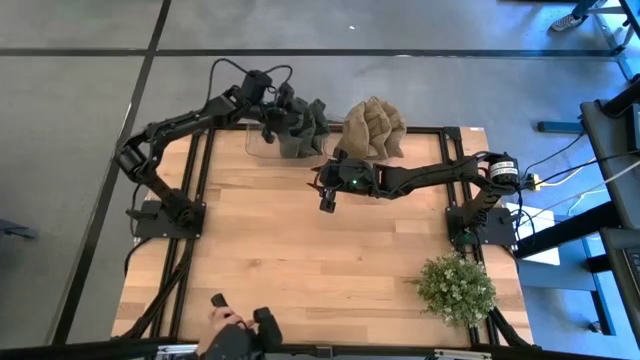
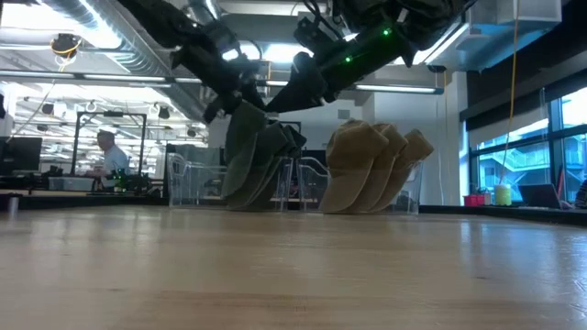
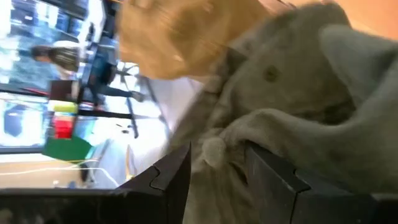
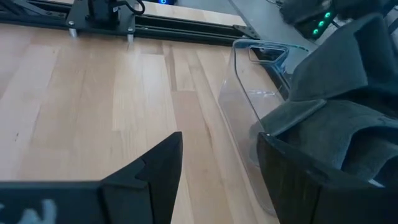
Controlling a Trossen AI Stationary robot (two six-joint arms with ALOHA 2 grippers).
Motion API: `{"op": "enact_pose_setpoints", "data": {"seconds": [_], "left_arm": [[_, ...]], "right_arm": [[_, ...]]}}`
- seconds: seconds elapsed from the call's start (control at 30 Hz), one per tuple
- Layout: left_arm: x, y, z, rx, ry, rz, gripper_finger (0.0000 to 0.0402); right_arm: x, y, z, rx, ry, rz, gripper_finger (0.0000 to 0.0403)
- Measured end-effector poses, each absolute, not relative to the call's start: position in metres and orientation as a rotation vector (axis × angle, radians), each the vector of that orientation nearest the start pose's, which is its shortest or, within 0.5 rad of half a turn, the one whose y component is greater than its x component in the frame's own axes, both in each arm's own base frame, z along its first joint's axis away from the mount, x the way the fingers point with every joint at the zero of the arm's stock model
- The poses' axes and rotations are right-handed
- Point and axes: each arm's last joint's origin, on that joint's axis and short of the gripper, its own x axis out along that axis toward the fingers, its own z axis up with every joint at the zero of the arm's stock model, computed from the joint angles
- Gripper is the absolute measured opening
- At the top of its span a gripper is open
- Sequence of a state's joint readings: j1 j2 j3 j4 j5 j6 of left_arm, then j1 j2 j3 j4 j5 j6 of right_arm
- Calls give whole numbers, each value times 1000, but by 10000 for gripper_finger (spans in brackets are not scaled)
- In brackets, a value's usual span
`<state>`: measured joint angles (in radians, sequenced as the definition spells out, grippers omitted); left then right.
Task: Pick & Place hat
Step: Put the black cap into the left transparent bin
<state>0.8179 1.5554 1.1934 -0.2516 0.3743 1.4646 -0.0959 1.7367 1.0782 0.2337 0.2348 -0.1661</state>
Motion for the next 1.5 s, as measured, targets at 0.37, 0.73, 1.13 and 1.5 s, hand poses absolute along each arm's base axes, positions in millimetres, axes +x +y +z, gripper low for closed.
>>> {"op": "enact_pose_setpoints", "data": {"seconds": [0.37, 0.73, 1.13, 1.5], "left_arm": [[250, 243, 271, 1000, 690, -67, 143], [258, 216, 256, 925, 687, -326, 143], [280, 216, 267, 1103, 833, -6, 143], [272, 230, 271, 1085, 1030, 258, 143]], "right_arm": [[377, -43, 219, -193, 488, -286, 207], [377, -43, 219, -220, 492, -280, 207], [377, -43, 219, -219, 492, -280, 207], [377, -43, 219, -219, 492, -280, 207]]}}
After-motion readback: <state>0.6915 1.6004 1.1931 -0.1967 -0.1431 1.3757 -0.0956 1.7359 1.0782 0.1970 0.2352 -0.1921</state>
